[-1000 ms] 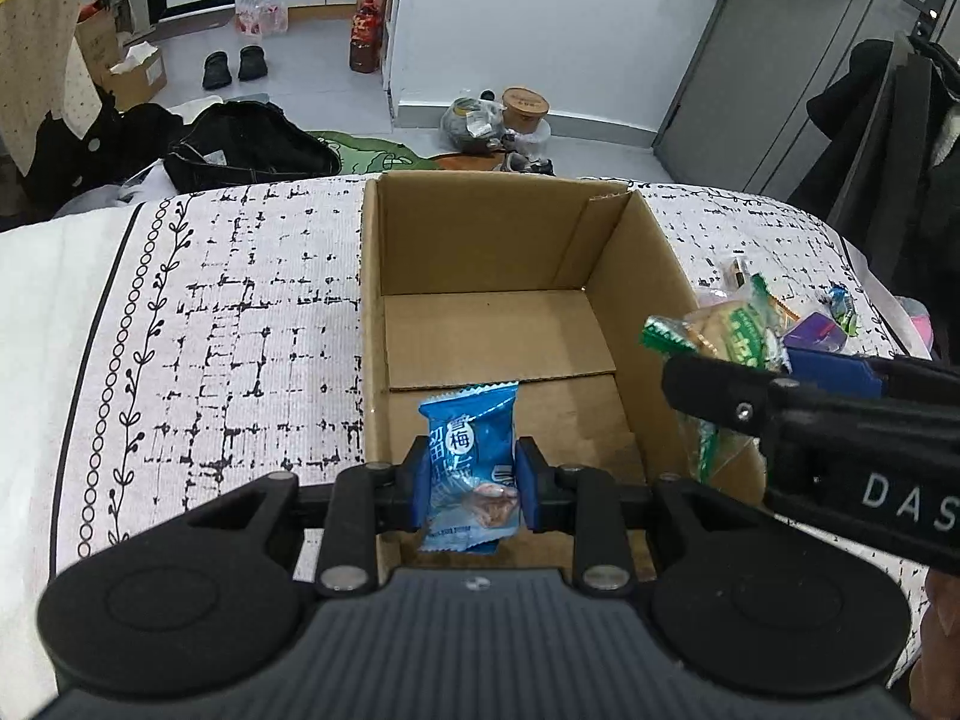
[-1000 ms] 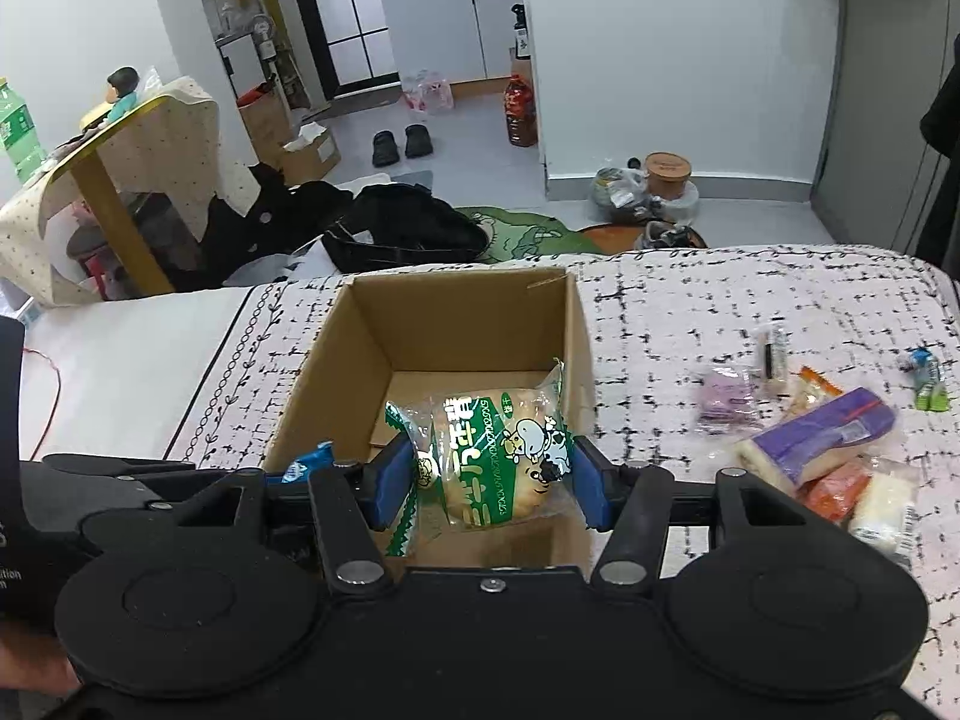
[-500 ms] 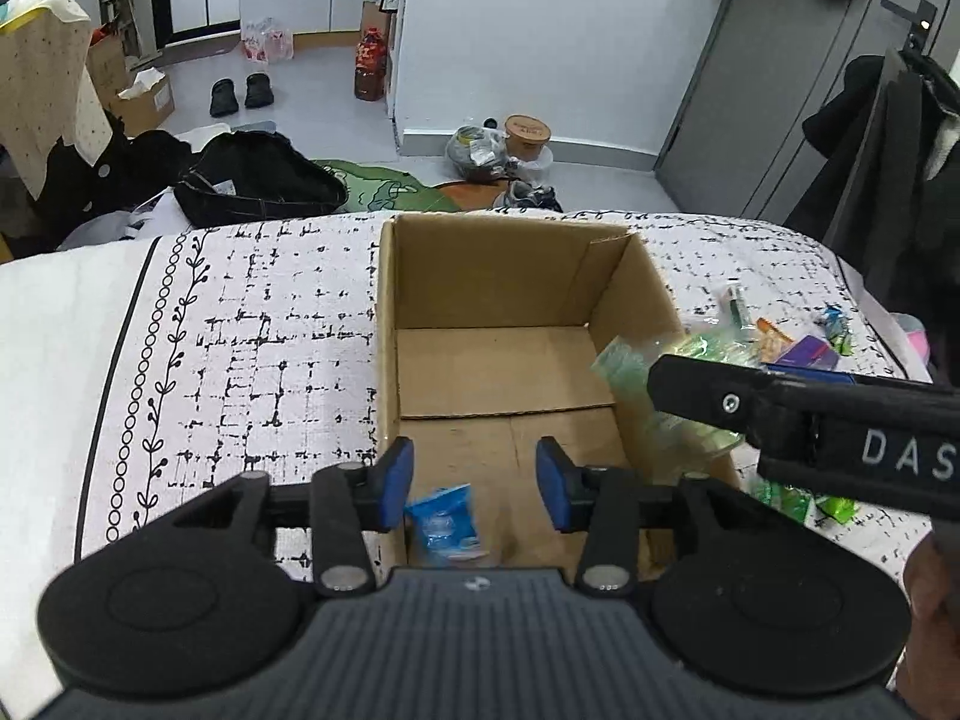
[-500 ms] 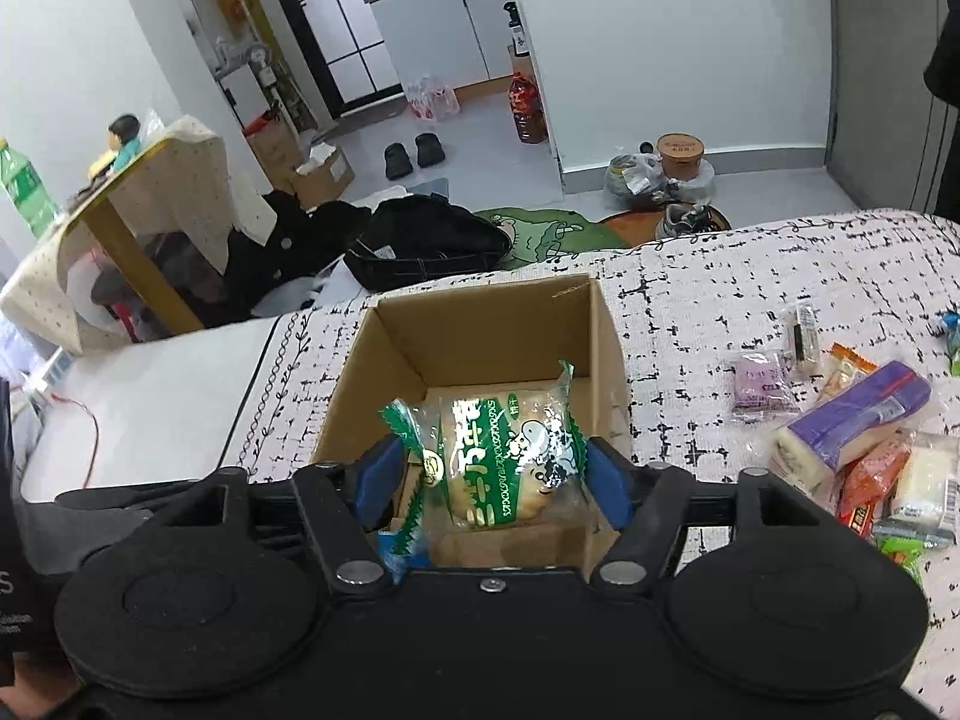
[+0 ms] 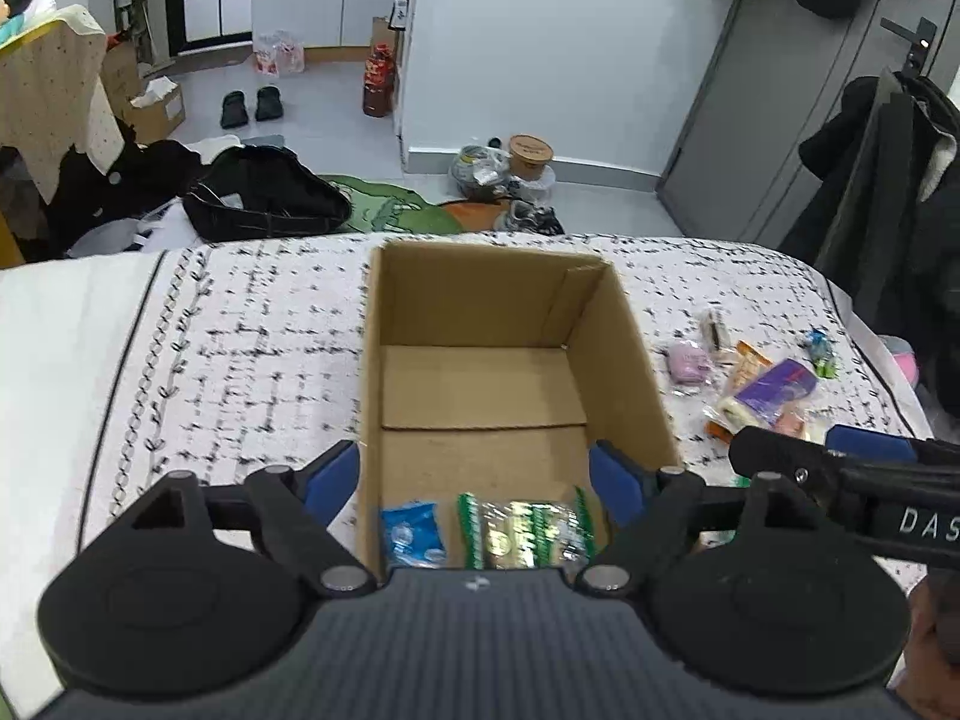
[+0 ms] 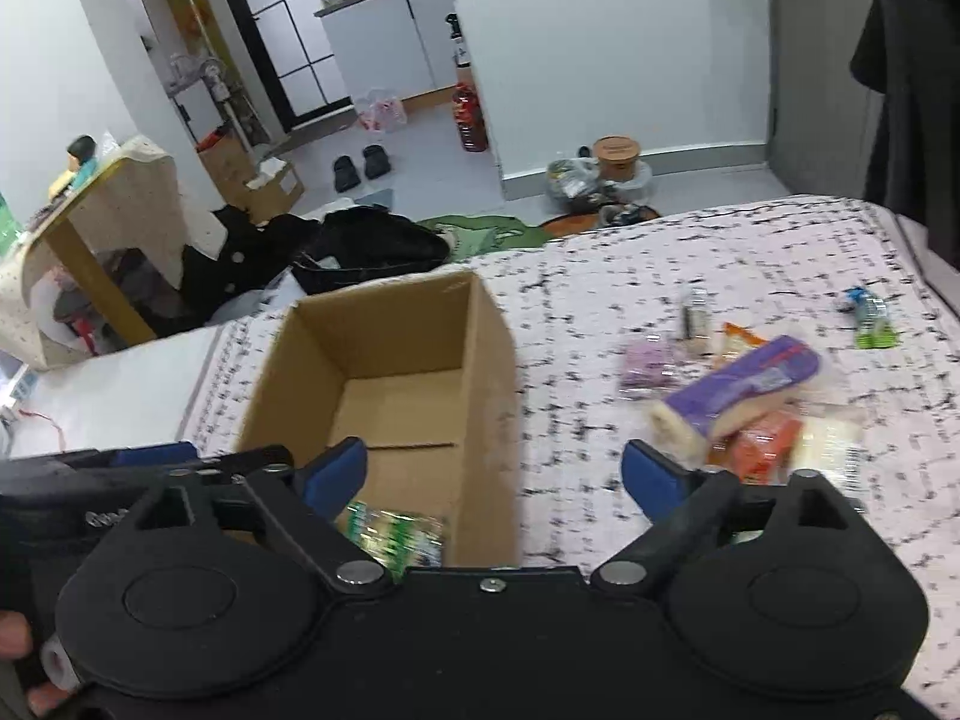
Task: Organize snacks
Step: 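Carry both snacks over the box and open both tools to drop them, then return both tools to the pile and grasp a green candy with the left tool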
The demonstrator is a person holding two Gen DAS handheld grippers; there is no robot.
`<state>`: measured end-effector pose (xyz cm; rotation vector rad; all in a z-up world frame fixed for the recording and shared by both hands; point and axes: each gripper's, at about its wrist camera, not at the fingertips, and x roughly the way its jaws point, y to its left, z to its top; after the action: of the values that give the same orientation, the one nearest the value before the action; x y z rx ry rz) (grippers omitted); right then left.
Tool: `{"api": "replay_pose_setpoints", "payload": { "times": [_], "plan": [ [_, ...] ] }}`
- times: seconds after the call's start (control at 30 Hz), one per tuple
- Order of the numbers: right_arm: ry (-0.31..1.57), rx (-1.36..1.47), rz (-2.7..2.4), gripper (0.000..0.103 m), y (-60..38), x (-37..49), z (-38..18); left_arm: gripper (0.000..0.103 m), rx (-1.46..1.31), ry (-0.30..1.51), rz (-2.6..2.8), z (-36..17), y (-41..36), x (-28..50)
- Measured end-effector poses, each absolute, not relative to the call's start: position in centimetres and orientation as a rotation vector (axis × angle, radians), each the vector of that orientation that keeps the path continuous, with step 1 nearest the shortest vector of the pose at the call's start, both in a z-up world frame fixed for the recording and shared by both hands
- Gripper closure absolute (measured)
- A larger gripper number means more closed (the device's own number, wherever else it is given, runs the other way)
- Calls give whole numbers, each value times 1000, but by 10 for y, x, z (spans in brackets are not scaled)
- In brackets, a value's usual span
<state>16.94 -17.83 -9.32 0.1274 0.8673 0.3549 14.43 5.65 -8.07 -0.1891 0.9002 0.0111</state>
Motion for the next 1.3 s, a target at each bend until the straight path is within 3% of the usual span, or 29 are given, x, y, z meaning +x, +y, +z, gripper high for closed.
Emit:
{"api": "replay_pose_setpoints", "payload": {
  "times": [0.07, 1.03, 1.3],
  "plan": [
    [867, 126, 339, 0, -187, 167, -92, 17, -192, 905, -4, -82, 49, 143],
    [893, 77, 112, 0, -280, 148, -112, 15, -44, 884, -237, -81, -54, 167],
    [912, 88, 86, 14, -295, 151, -122, 17, -30, 887, -285, -90, -82, 172]
  ]
}}
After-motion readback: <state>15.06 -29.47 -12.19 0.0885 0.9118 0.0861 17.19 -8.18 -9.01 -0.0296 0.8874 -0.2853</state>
